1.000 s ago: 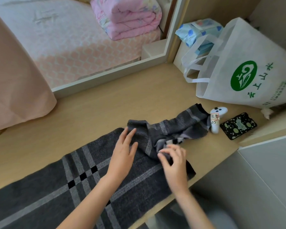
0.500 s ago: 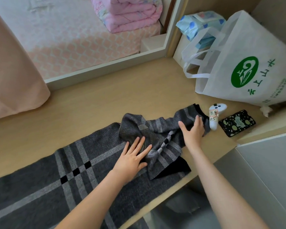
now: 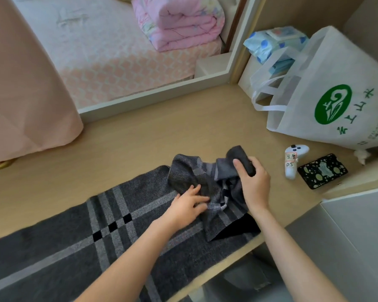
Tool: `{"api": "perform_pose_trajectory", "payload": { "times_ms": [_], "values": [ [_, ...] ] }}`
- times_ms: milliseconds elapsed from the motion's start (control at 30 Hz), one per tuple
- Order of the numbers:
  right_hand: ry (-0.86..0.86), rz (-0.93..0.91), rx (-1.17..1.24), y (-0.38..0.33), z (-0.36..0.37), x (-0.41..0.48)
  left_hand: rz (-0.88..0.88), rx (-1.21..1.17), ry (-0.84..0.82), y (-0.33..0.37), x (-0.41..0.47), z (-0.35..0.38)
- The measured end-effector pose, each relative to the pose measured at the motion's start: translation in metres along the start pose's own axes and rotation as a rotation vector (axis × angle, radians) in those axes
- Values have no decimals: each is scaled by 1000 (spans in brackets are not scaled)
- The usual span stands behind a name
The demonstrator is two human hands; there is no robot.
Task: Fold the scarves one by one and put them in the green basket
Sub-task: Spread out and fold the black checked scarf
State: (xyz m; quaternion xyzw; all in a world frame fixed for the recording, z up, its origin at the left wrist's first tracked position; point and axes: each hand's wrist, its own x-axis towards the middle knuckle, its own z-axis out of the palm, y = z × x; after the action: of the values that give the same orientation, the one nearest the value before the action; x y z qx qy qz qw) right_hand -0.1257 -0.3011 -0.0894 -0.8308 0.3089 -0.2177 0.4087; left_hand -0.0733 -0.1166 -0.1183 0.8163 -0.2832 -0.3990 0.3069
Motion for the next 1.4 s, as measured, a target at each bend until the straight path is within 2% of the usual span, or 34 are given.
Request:
{"api": "perform_pose_trajectory", "payload": {
  "times_ms": [67, 100, 167, 200, 300, 367, 433, 500, 533, 633, 700, 767, 900, 1000, 1100, 1200, 1333, 1400],
  "values": [
    [-54, -31, 91, -34, -2, -32, -132, -557, 242, 15, -20, -14],
    [-97, -46, 124, -49, 0, -51, -197, -839, 293, 21, -33, -22],
    [-255, -58, 148, -71, 13, -93, -262, -1219, 256, 24, -59, -28],
    [-366, -52, 147, -79, 22, -113, -287, -1277, 255, 20, -73, -29],
    [-642, -17, 130, -83, 49, -167, -376, -1295, 343, -5, -108, -25],
    [-657, -34, 111, -80, 54, -184, -481, -1304, 416, -26, -126, -22],
    [-591, -24, 123, -75, 52, -184, -535, -1298, 504, -55, -140, -17],
    [-569, -37, 87, -73, 50, -174, -521, -1252, 587, -73, -157, -16],
    [-612, -46, 66, -73, 51, -168, -502, -1247, 606, -72, -168, -20],
    [-875, -43, 31, -86, 67, -158, -402, -1273, 639, -73, -193, -24],
    [-974, -91, -42, -97, 84, -162, -388, -1219, 706, -79, -204, -22],
    [-933, -214, -162, -106, 100, -174, -396, -1204, 798, -88, -212, -20],
    [-719, -328, -184, -114, 112, -212, -479, -1216, 986, -110, -226, -29],
    [-782, -321, -199, -117, 122, -235, -569, -1303, 930, -132, -238, -28],
    [-886, -253, -168, -116, 131, -233, -637, -1253, 792, -142, -250, -8],
    [-889, -443, -303, -116, 128, -214, -626, -1262, 681, -136, -252, 16],
    [-1014, -694, -451, -111, 116, -212, -547, -1319, 632, -122, -250, 24],
    [-984, -682, -450, -106, 117, -222, -499, -1328, 632, -117, -250, 22]
  ]
}}
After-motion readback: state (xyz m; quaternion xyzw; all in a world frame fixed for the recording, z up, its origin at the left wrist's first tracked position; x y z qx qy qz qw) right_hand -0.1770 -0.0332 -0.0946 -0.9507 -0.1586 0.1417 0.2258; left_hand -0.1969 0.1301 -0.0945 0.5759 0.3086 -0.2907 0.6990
